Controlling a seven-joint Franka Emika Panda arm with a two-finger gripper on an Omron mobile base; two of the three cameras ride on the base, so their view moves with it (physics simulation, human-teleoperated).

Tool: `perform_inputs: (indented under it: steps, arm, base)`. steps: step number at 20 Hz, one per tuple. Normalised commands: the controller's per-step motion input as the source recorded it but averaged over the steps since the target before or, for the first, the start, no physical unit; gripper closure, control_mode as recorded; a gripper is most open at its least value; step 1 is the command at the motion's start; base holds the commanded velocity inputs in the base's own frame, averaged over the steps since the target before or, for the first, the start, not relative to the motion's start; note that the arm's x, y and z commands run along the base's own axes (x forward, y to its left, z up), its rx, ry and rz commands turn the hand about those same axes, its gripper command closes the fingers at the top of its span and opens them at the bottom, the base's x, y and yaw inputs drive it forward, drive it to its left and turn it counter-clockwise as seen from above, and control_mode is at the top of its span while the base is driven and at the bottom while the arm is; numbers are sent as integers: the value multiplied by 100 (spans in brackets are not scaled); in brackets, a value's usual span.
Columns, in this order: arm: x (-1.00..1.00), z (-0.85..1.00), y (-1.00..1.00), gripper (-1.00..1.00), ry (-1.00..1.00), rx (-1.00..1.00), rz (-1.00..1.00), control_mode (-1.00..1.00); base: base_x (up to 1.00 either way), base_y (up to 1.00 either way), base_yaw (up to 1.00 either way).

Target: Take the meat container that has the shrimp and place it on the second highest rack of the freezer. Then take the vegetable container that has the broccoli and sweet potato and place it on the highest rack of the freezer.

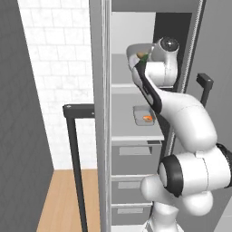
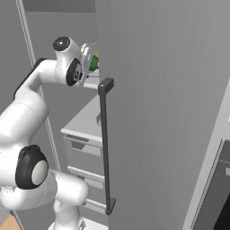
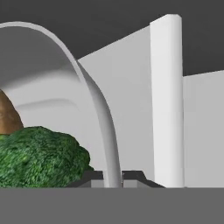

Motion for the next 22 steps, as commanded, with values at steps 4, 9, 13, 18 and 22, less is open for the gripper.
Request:
perform_inputs:
  steps: [4, 9, 13, 18, 22]
  arm:
    - [44, -2, 0, 100, -2, 0, 0, -100]
    - [54, -2, -1, 100, -2, 0, 0, -100]
    - [52, 0, -1, 100, 0, 0, -1, -100]
    - [22, -19, -6, 100, 4, 0, -2, -100]
    - [31, -21, -8, 100, 1, 0, -3, -100]
  base:
    - [0, 0, 0]
    - [0, 0, 0]
    - [0, 0, 0]
    - [0, 0, 0]
    - [0, 0, 0]
